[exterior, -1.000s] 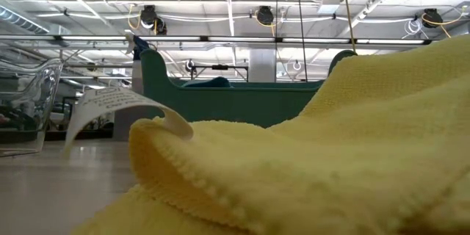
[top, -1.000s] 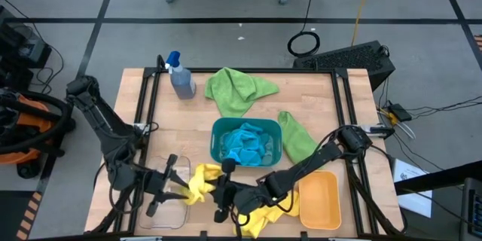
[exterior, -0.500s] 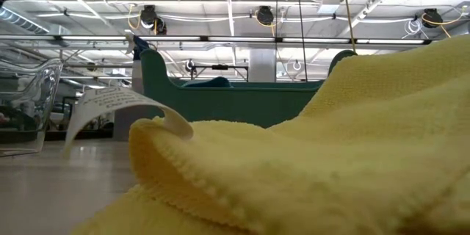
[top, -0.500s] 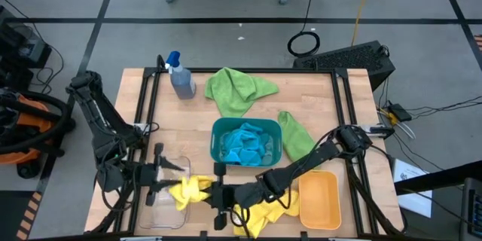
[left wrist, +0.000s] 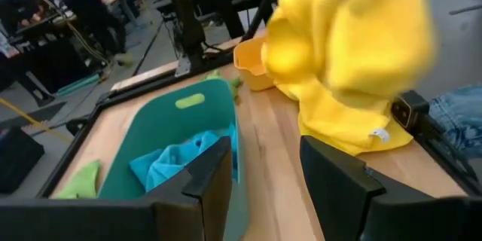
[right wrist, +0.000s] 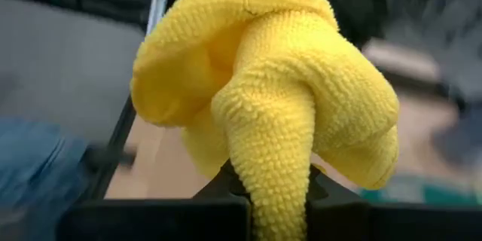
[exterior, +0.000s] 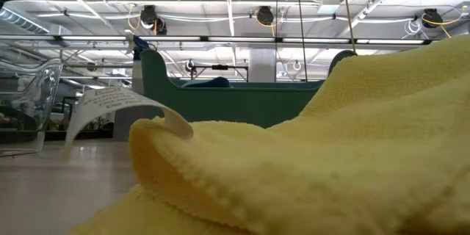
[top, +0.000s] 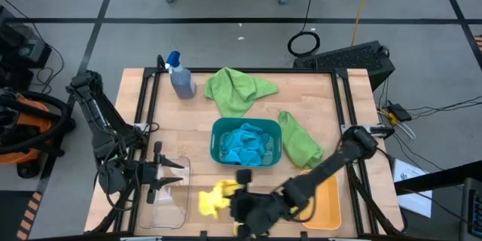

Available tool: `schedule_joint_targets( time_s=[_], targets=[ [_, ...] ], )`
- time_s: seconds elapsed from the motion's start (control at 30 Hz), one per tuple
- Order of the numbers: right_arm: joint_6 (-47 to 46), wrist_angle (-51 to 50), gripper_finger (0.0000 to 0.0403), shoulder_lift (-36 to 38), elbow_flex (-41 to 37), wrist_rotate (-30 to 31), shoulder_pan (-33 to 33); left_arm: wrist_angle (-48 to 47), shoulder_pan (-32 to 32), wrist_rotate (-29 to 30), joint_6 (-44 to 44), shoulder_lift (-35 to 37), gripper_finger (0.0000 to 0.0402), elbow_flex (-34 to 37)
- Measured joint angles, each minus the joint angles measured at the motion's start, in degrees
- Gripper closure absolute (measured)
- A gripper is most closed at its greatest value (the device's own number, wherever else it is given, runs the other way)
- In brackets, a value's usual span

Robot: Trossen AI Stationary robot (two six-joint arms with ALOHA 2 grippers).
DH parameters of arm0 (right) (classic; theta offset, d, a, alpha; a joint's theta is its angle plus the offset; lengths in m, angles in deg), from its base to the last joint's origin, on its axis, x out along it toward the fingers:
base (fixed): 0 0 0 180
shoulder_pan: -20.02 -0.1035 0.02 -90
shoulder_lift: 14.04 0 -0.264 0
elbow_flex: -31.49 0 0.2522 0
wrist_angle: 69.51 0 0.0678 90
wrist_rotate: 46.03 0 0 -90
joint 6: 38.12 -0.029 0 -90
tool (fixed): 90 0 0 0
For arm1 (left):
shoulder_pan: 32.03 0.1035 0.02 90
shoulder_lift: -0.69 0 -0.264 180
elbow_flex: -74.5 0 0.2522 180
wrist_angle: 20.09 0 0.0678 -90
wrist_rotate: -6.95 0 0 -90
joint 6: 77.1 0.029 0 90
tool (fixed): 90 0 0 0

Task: Sort microfiber towel by color & place in baskets
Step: Put the top yellow microfiber towel into the orange bin

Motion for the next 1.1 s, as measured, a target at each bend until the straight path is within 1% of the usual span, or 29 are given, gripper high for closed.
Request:
schedule_joint_targets(
  time_s=[0.1,0.2,0.3,0.37,0.4,0.47,0.63,0.83,0.97,1.1],
  targets=[
    [-12.5,-20.4,0.0388,0.5,7.9,0.0,-2.8,-0.1,0.0,-0.1,-0.3,0.0,0.0238,0.0],
    [-22.6,-36.9,0.0388,0.7,14.3,-1.8,-5.6,0.4,0.0,-0.1,-0.3,0.0,0.0238,0.0],
    [-33.5,-52.1,0.0388,0.7,17.9,-6.5,-8.4,1.0,0.2,-0.1,-0.3,0.0,0.0238,0.0],
    [-41.0,-59.3,0.0388,0.7,18.5,-10.5,-10.1,1.0,0.2,-0.1,-0.3,0.0,0.0238,0.0],
    [-43.4,-59.7,0.0387,0.7,18.3,-12.5,-10.7,1.0,0.2,-0.1,-0.3,0.0,0.0238,0.0],
    [-44.3,-57.8,0.0387,1.0,17.2,-15.1,-12.4,1.1,0.2,-0.1,-0.3,0.0,0.0238,0.0],
    [-51.7,-59.0,0.0387,0.6,16.1,-16.5,-14.7,1.6,0.2,-0.1,-0.3,0.0,0.0238,0.0],
    [-51.3,-59.1,0.0387,0.6,12.4,-20.0,-14.6,1.9,0.2,-0.1,0.9,0.0,0.0238,0.0],
    [-49.2,-59.1,0.0387,0.6,9.9,-24.7,-14.2,2.5,0.2,-0.1,3.3,0.0,0.0238,0.0],
    [-46.4,-59.0,0.0387,1.8,7.8,-24.6,-14.2,2.5,1.2,-0.1,3.3,0.0,0.0238,0.0]
  ],
)
